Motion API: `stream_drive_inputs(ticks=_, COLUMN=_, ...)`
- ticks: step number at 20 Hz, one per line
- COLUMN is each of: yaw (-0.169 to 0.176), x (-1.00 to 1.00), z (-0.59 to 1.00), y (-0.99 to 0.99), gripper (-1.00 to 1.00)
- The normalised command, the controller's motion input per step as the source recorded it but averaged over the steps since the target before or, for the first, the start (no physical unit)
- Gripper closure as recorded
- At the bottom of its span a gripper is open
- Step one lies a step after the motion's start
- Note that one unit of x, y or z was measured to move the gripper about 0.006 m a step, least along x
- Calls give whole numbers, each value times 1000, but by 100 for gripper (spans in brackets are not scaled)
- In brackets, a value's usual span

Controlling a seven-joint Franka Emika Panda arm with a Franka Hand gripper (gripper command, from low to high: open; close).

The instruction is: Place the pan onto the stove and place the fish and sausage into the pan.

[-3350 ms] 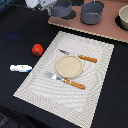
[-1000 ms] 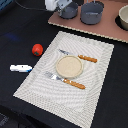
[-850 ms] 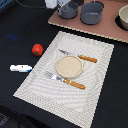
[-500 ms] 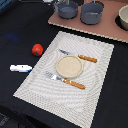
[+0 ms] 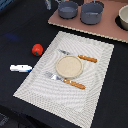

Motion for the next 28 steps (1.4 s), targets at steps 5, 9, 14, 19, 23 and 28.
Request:
stream_drive_inputs(ticks=5, yaw=0, x=0, z=40, y=-905, gripper=-100)
stream_drive_inputs(ticks=9, yaw=0, x=0, z=17, y=-927, gripper=-100)
stream_drive_inputs(ticks=14, yaw=0, x=0, z=6, y=-931, gripper=-100)
stream_drive_inputs(ticks=19, yaw=0, x=-1, z=0, y=-915, gripper=-100)
stream_drive_inputs(ticks=23, yaw=20, x=17, z=-89, y=-874, gripper=-100)
stream_drive_inputs(ticks=28, yaw=161, x=235, z=-207, y=-715, gripper=-100)
